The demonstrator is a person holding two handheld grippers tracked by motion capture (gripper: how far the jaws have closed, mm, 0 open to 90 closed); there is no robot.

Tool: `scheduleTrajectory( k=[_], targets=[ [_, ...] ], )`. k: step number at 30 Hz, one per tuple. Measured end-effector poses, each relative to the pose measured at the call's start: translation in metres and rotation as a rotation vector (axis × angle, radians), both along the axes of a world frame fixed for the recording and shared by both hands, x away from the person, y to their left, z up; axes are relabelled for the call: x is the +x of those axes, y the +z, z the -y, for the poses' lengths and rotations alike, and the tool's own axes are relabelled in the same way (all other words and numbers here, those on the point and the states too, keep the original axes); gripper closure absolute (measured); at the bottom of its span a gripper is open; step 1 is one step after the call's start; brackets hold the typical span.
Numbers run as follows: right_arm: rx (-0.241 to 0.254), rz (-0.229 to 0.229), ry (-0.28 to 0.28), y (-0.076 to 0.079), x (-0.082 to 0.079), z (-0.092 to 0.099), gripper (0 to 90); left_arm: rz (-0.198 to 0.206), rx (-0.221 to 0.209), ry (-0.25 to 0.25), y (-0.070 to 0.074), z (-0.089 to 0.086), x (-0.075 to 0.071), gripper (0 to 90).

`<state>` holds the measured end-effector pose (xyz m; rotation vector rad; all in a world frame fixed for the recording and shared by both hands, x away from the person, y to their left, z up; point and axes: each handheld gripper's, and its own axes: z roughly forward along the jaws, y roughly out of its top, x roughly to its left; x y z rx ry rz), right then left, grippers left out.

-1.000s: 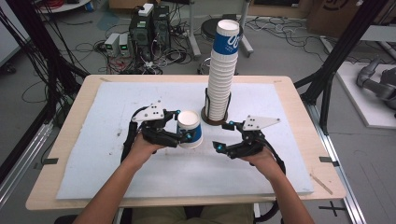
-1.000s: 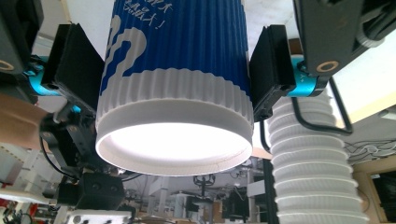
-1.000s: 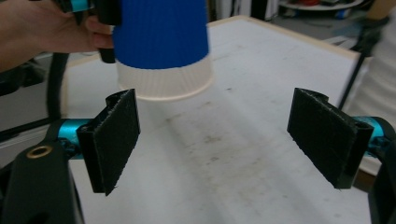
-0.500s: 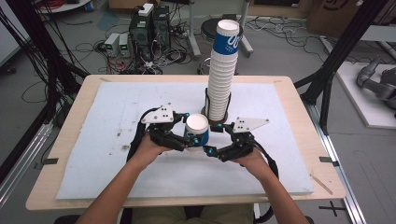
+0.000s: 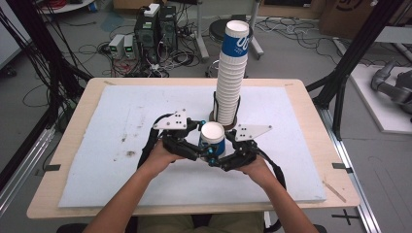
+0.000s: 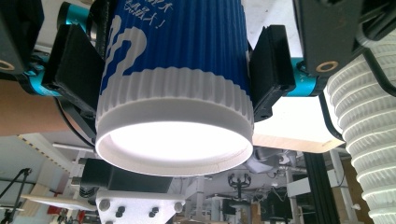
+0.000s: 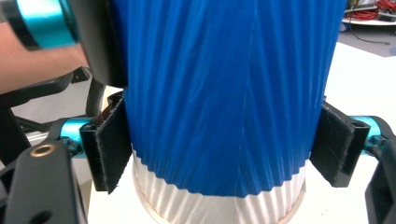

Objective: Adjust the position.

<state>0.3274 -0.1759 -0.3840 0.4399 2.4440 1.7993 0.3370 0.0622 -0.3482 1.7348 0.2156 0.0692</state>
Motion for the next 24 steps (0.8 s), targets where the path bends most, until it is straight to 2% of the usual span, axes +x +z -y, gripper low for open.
scheduleTrajectory(
  k=[5, 8, 9, 10, 11, 13, 16, 18, 21, 24],
  targets=[
    [-0.016, 0.004, -0.002, 0.002, -0.001, 0.001, 22.7, -0.008, 0.006, -0.003, -0.001, 0.0, 0.001, 27.1],
    [-0.044, 0.015, 0.0, 0.003, 0.0, 0.002, 22.9, 0.0, 0.038, 0.027, 0.001, 0.001, -0.002, 23.2],
    [-0.06, 0.014, 0.002, 0.003, 0.0, 0.003, 23.1, -0.016, 0.058, 0.038, 0.003, 0.0, -0.002, 16.6],
    [-0.083, 0.021, -0.003, 0.004, 0.0, 0.004, 23.1, -0.026, 0.074, 0.04, 0.004, -0.001, -0.001, 14.2],
    [-0.108, 0.028, -0.004, 0.005, 0.0, 0.005, 23.3, -0.027, 0.083, 0.046, 0.006, -0.003, -0.001, 14.2],
    [-0.119, 0.021, 0.004, 0.005, 0.001, 0.008, 23.6, -0.037, 0.097, 0.053, 0.008, -0.006, 0.0, 14.2],
    [-0.156, 0.026, 0.009, 0.006, 0.001, 0.009, 23.7, -0.034, 0.151, 0.022, 0.011, -0.008, 0.002, 14.2],
    [-0.202, 0.032, 0.026, 0.006, 0.0, 0.007, 23.8, -0.032, 0.191, -0.014, 0.013, -0.007, 0.002, 14.2],
    [-0.275, 0.043, 0.046, 0.007, -0.003, 0.002, 23.9, -0.018, 0.267, -0.034, 0.015, -0.003, 0.002, 14.3],
    [-0.307, 0.042, 0.071, 0.006, -0.005, -0.002, 23.9, -0.015, 0.294, -0.054, 0.014, 0.0, 0.002, 14.4]
  ],
)
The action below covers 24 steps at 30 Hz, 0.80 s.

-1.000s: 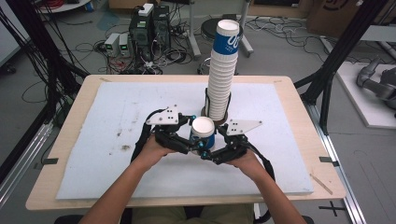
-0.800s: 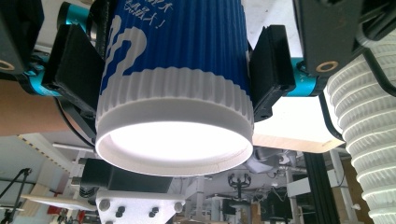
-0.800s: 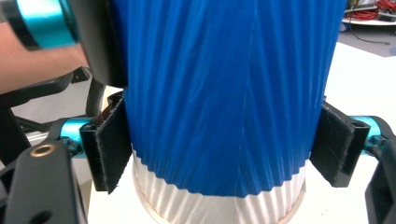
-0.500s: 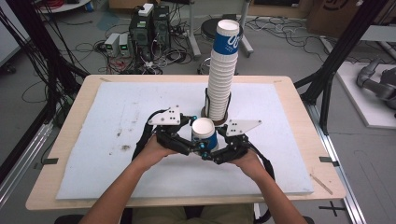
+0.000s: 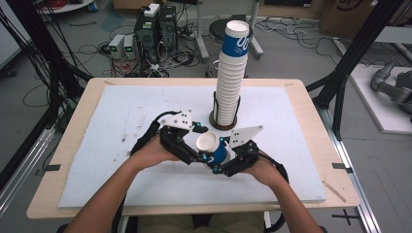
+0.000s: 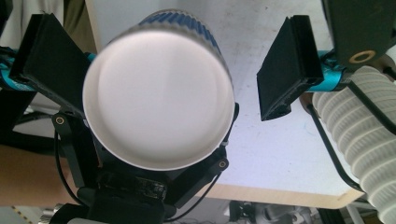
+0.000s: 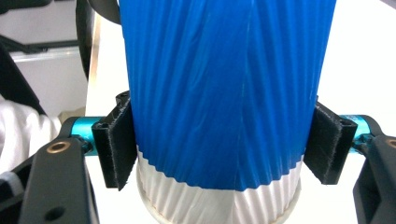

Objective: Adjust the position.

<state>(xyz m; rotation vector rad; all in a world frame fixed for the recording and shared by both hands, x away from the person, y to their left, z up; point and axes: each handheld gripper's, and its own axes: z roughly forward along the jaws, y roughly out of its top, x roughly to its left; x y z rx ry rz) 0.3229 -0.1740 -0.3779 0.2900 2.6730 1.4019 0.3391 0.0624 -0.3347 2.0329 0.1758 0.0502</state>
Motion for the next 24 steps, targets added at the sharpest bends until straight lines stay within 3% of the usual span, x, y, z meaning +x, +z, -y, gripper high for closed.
scheduleTrajectory(
  k=[5, 10, 13, 18, 22, 24],
  targets=[
    [-0.027, -0.014, 0.018, -0.002, 0.0, -0.002, 23.9, -0.017, 0.028, -0.039, -0.004, 0.006, 0.0, 15.3],
    [-0.046, -0.017, 0.043, -0.003, -0.001, -0.004, 23.9, -0.046, 0.057, -0.101, -0.008, 0.009, 0.002, 24.8],
    [-0.053, -0.012, 0.044, -0.003, -0.001, -0.004, 24.0, -0.056, 0.052, -0.104, -0.009, 0.008, 0.003, 27.3],
    [-0.018, -0.011, 0.039, -0.002, -0.001, -0.001, 20.5, -0.06, 0.004, -0.103, -0.009, 0.003, 0.005, 27.3],
    [0.059, 0.0, -0.002, 0.0, -0.001, 0.002, 14.2, -0.068, -0.072, -0.079, -0.01, -0.006, 0.007, 27.4],
    [0.136, -0.001, -0.009, 0.003, 0.0, 0.007, 13.6, -0.071, -0.12, -0.062, -0.013, -0.013, 0.009, 27.6]
  ],
)
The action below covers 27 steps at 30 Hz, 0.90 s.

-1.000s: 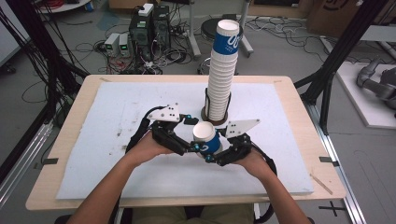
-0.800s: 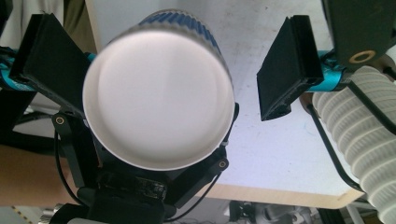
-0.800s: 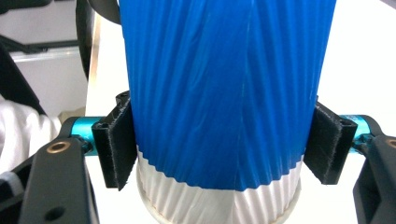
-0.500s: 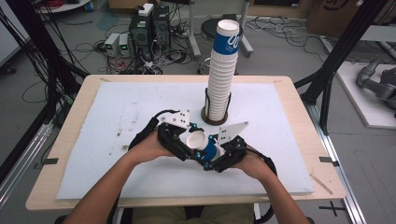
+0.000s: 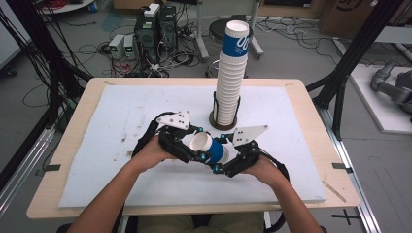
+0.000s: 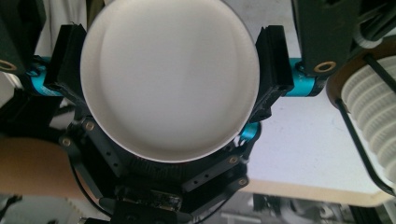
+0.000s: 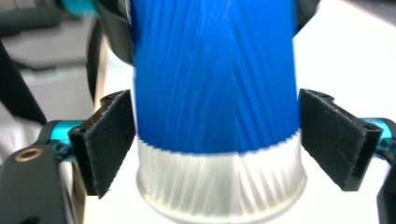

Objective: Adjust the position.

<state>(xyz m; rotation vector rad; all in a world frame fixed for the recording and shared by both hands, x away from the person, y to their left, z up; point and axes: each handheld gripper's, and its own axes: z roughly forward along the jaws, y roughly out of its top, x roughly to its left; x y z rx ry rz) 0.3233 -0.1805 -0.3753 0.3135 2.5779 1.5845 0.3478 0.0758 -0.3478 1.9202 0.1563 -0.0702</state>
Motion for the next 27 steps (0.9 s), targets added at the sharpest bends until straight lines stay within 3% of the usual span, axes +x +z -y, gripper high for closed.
scheduleTrajectory(
  k=[3, 4, 8, 14, 19, 27],
  targets=[
    [0.068, 0.016, -0.016, 0.004, 0.0, 0.009, 13.4, -0.018, -0.088, 0.037, -0.007, -0.012, 0.001, 27.7],
    [0.086, 0.022, -0.021, 0.004, 0.0, 0.011, 13.4, -0.031, -0.142, 0.055, -0.01, -0.017, 0.002, 27.7],
    [0.145, 0.009, -0.053, 0.003, 0.001, 0.02, 13.3, -0.044, -0.225, 0.071, -0.016, -0.025, 0.002, 27.7],
    [0.186, -0.008, -0.049, -0.001, 0.003, 0.019, 13.3, -0.027, -0.262, 0.054, -0.016, -0.022, -0.002, 27.7],
    [0.178, 0.02, -0.034, -0.004, -0.001, 0.01, 13.4, -0.025, -0.284, 0.038, -0.016, -0.017, -0.004, 27.7],
    [0.186, -0.006, -0.008, -0.009, -0.001, 0.005, 15.2, -0.034, -0.311, 0.026, -0.015, -0.016, -0.005, 27.7]
  ],
)
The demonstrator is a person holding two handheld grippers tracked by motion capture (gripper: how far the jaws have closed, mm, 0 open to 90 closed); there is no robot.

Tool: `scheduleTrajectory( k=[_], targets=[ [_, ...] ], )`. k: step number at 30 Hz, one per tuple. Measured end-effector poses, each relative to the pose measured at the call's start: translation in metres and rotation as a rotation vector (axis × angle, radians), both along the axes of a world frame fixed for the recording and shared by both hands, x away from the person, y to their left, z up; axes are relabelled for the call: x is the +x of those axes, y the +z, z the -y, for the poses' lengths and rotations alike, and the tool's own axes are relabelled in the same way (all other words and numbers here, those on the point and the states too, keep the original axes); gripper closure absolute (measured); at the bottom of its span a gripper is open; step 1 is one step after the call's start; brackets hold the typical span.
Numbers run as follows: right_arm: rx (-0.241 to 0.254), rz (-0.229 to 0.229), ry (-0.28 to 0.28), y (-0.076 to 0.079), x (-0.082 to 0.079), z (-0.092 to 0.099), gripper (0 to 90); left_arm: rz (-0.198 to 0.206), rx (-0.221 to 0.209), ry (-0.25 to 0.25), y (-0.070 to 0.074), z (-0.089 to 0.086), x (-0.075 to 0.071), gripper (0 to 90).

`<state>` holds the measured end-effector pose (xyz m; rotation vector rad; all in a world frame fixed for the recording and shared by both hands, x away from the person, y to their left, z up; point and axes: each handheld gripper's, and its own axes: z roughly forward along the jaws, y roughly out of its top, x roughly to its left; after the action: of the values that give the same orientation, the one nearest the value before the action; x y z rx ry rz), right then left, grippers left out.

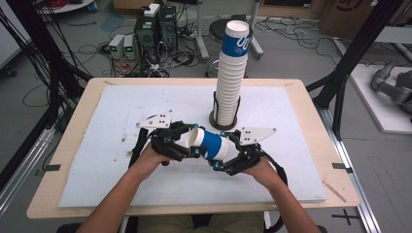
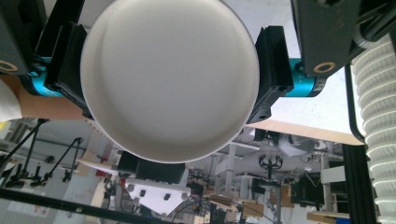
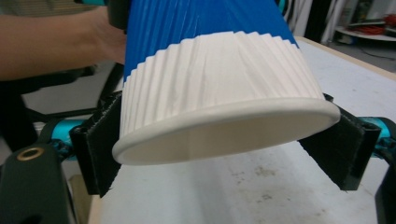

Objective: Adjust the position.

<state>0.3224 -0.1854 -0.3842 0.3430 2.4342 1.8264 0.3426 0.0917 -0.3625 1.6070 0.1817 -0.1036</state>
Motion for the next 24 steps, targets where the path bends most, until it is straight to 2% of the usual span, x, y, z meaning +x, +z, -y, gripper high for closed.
scheduleTrajectory(
  k=[6, 10, 11, 12, 13, 14, 17, 24],
  targets=[
    [0.01, 0.001, 0.017, 0.002, 0.001, 0.003, 18.3, -0.008, 0.004, -0.011, 0.0, -0.001, 0.0, 28.3],
    [-0.027, 0.003, 0.03, 0.002, 0.001, 0.004, 19.3, -0.019, 0.044, -0.009, 0.0, 0.001, -0.001, 27.7],
    [-0.033, 0.004, 0.033, 0.002, 0.002, 0.004, 19.3, -0.009, 0.069, 0.012, 0.001, 0.002, -0.003, 26.8],
    [-0.057, 0.003, 0.029, 0.003, 0.001, 0.004, 19.3, 0.008, 0.105, 0.046, 0.002, 0.003, -0.005, 21.8],
    [-0.08, 0.007, 0.026, 0.003, 0.001, 0.004, 19.3, 0.006, 0.132, 0.064, 0.004, 0.003, -0.006, 14.9],
    [-0.091, -0.001, 0.026, 0.003, 0.0, 0.005, 19.3, 0.007, 0.154, 0.068, 0.006, 0.003, -0.007, 14.4],
    [-0.116, -0.006, 0.025, 0.004, 0.001, 0.005, 19.4, 0.048, 0.255, 0.084, 0.012, 0.003, -0.011, 14.5],
    [-0.183, -0.003, 0.022, 0.013, 0.001, 0.006, 19.3, 0.077, 0.355, 0.074, 0.023, -0.002, -0.013, 14.5]
  ],
)
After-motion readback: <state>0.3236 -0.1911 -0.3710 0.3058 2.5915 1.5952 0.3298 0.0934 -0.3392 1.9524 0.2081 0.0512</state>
